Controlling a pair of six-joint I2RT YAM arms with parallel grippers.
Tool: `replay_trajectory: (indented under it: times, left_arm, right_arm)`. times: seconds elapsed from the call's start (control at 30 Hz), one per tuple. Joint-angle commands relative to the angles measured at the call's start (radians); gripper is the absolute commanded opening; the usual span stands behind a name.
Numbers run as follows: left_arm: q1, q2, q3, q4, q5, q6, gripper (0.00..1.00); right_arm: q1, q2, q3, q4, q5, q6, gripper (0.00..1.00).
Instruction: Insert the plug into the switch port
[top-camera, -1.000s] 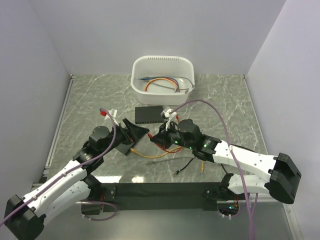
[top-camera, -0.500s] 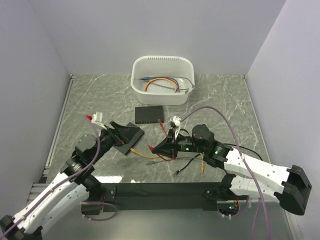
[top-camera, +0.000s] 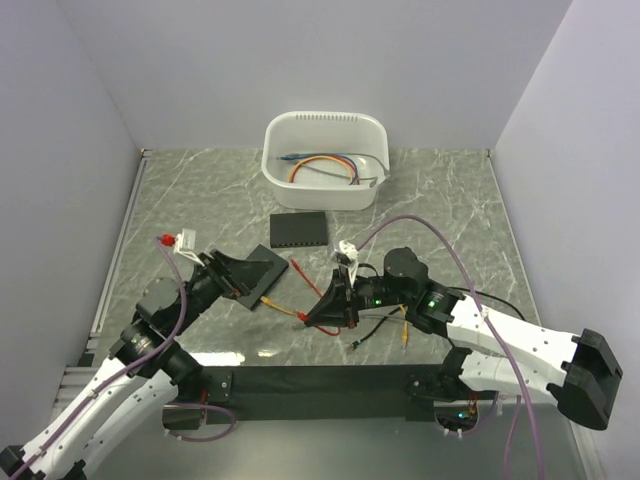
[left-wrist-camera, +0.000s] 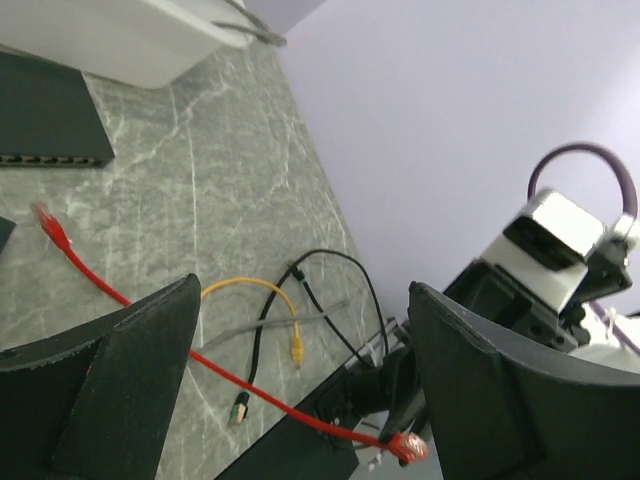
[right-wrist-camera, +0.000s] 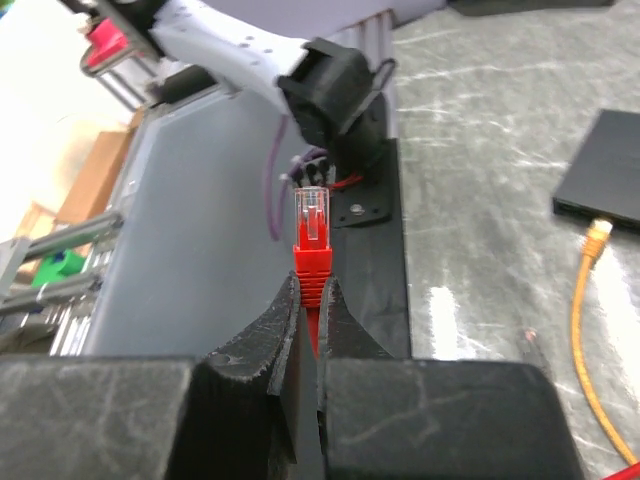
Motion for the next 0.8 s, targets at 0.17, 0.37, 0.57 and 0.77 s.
replay_trajectory:
  times: [0.17,0.37,0.57,0.77]
  left_arm:
    - [-0.003,0.017,-0.100,0.165,0.092,-0.014,0.88]
    - [-0.003,0.121,0.024,-0.119,-0.146,0.012,0.89]
    - [0.009,0.269,0.055,-0.104,-0.310,0.050,0.99]
    - [0.233,0.417,0.026,0.042,-0.122,0.075,1.00]
  right_arm:
    - [-0.005,0.098,0.123,-0.137,0.480,-0.007,0.00]
    - [0.009,0.314,0.289,-0.394,0.910,-0.027,0.00]
    - [0.021,0.497,0.327,-0.391,0.889,-0.027,0.00]
    - [0.059,0.659,0.410,-0.380,0.826,-0.060,0.00]
